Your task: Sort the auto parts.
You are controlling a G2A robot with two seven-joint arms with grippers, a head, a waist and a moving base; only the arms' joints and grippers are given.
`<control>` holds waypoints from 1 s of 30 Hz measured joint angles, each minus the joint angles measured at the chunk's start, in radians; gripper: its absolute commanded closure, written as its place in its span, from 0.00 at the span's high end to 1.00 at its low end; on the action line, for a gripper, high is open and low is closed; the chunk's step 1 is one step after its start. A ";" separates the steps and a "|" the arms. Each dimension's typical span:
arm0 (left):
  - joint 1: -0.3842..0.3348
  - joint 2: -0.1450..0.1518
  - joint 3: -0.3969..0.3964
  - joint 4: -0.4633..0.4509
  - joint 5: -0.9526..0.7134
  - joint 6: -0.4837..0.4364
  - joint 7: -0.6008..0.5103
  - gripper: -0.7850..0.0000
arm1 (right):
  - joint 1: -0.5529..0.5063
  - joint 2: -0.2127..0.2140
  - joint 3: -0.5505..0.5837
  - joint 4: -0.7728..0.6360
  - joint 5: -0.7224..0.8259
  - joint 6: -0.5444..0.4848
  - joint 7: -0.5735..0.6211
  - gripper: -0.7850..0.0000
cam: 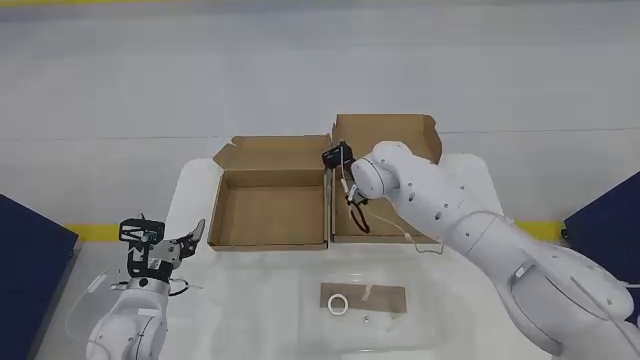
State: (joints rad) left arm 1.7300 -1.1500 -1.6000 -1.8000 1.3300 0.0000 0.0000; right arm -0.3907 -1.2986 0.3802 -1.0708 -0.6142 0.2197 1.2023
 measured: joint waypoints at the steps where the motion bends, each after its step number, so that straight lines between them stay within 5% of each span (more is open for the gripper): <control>1: 0.000 0.000 0.000 0.000 0.000 0.000 0.000 1.00 | 0.000 0.000 0.000 0.000 0.000 0.000 0.000 0.00; 18: 0.000 0.000 0.000 0.000 0.000 0.000 0.000 1.00 | -0.012 0.001 0.007 0.007 -0.002 0.001 -0.021 0.00; 30: 0.000 0.000 0.000 0.000 0.000 0.000 0.000 1.00 | 0.003 -0.037 0.046 0.175 0.010 0.058 -0.028 0.00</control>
State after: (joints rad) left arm 1.7300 -1.1500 -1.6000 -1.8000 1.3300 0.0000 0.0000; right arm -0.3879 -1.3355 0.4267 -0.8959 -0.6043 0.2775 1.1744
